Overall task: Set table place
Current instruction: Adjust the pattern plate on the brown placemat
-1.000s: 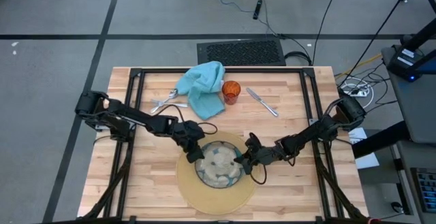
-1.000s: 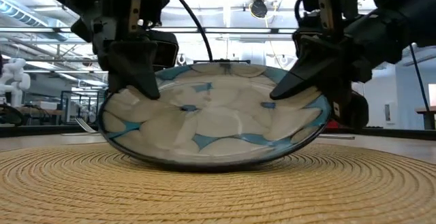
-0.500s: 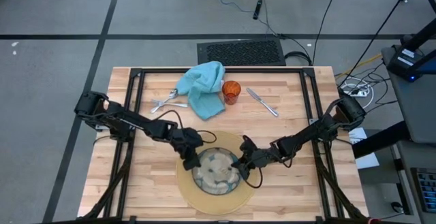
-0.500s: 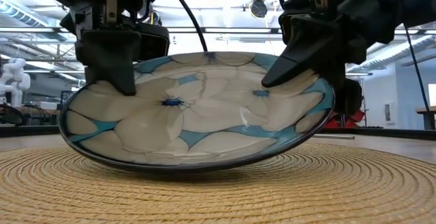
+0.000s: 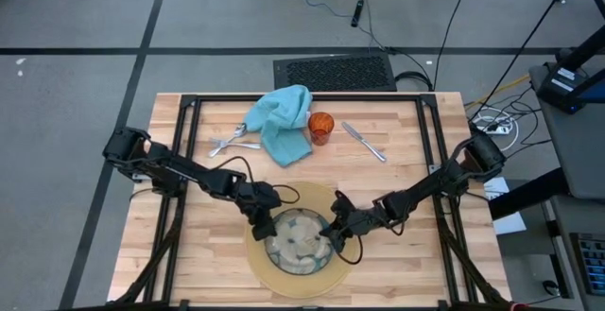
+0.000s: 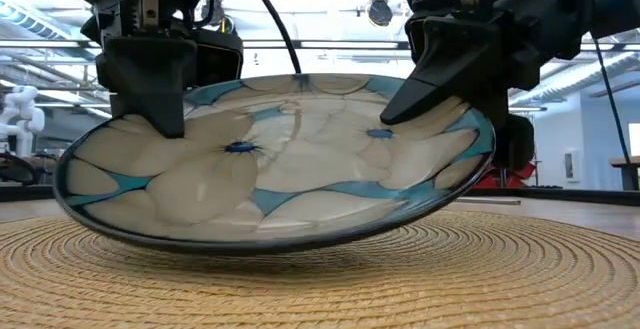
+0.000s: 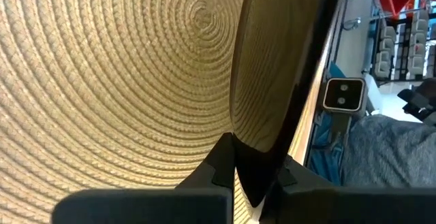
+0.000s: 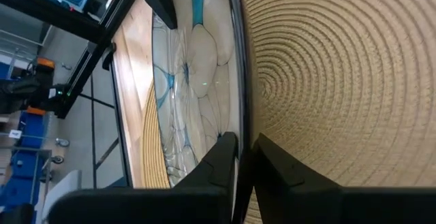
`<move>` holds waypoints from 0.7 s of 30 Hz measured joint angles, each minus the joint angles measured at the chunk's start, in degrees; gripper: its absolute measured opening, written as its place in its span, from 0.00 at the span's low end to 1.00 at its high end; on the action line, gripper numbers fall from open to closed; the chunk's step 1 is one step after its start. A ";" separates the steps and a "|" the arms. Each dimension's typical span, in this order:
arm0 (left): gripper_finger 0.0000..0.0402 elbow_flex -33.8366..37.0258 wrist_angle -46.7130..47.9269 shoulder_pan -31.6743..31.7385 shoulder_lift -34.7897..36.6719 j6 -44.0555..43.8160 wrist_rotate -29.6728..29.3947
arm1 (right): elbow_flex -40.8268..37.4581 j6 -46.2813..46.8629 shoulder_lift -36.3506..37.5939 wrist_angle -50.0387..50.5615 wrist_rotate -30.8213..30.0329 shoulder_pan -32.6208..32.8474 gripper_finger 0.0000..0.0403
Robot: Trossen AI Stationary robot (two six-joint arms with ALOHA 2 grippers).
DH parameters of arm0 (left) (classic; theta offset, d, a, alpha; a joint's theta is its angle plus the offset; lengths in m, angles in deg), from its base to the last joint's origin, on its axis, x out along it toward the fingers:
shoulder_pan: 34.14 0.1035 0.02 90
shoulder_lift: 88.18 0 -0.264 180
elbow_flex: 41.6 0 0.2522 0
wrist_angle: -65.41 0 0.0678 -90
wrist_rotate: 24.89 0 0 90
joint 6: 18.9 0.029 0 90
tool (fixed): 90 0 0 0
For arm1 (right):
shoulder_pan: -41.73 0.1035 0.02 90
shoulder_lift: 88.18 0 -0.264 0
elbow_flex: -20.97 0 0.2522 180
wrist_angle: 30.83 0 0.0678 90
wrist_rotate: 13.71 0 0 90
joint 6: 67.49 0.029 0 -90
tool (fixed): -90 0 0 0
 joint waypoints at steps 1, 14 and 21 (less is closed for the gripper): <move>0.00 0.00 0.27 -0.18 0.00 0.00 0.05 | 0.03 0.42 -0.80 -0.97 0.32 0.05 0.04; 0.04 0.07 1.10 -0.71 -0.35 1.45 -0.63 | 0.08 1.19 -4.86 -4.91 1.63 0.56 0.04; 0.05 0.07 0.99 -0.78 -0.72 1.66 -2.11 | 0.03 0.97 -4.84 -3.72 2.56 0.56 0.08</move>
